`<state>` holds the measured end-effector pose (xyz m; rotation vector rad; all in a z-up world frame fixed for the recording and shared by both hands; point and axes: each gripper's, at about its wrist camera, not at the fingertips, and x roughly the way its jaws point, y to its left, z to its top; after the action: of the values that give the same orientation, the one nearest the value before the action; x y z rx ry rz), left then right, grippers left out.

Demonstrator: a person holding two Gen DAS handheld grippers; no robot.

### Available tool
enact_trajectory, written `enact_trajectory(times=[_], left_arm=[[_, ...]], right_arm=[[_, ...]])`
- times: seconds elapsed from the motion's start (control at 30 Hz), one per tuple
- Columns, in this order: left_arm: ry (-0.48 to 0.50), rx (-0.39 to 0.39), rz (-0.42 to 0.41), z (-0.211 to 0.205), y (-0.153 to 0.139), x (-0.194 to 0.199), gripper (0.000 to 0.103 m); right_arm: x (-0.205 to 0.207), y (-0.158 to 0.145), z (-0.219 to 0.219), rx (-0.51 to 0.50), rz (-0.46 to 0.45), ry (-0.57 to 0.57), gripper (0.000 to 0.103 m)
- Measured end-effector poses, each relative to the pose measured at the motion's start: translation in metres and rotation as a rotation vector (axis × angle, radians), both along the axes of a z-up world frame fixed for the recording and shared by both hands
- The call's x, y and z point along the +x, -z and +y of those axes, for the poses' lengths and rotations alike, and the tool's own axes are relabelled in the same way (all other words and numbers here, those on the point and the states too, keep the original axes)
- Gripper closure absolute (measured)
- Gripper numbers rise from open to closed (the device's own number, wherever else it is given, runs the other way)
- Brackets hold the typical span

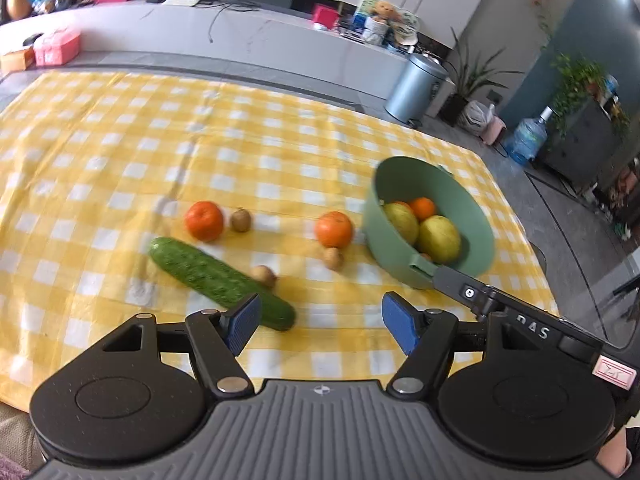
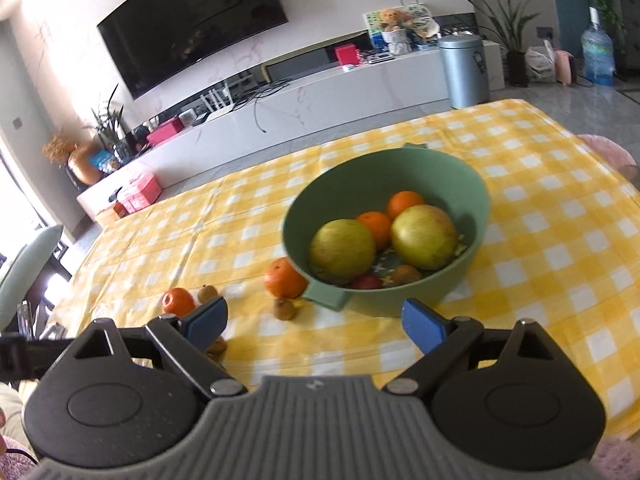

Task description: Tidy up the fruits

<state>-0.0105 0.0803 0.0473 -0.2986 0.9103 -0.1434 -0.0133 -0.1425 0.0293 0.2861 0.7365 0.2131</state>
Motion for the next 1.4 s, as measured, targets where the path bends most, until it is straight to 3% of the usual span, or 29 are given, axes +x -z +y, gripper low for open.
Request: enact_trajectory(times=[0.13,0.27,0.4,0.67,0.8,0.9,1.17,1.3,1.4], left_arm=[[-0.051,0.012,0.012,0.020,0.010,0.002,0.022],[-0.112,0.036,0.032,0.042,0.025,0.008,0.022],[-0.106,0.080,0.024,0.052,0.036,0.014,0.021],[-0.120,-0.011,0.059,0.062,0.066,0.031,0.021],[-0.160,-0.074,0.104,0.067,0.086,0.045,0.021],[-0.204,-0.057,0.143,0.066,0.096,0.058,0.016],[-0.342,-0.126,0.211,0.073,0.102,0.071,0.022],[-0.364,-0.126,0.224,0.075,0.100,0.072,0.034],[-0.369,-0.124,0.220,0.075,0.101,0.073,0.034]], right_arm=[[0.003,0.005,0.019,-0.023,0.005,-0.042,0.012],[0.014,0.021,0.030,0.100,0.066,-0.110,0.013],[0.021,0.033,0.053,0.047,0.084,-0.166,0.015],[0.025,0.040,0.083,0.004,0.087,-0.302,0.026],[0.027,0.046,0.084,-0.015,0.115,-0.290,0.026],[0.031,0.050,0.079,-0.007,0.141,-0.259,0.026],[0.037,0.060,0.071,0.019,0.211,-0.234,0.026],[0.036,0.059,0.070,0.014,0.217,-0.240,0.025],[0.035,0.059,0.072,0.008,0.213,-0.249,0.025]])
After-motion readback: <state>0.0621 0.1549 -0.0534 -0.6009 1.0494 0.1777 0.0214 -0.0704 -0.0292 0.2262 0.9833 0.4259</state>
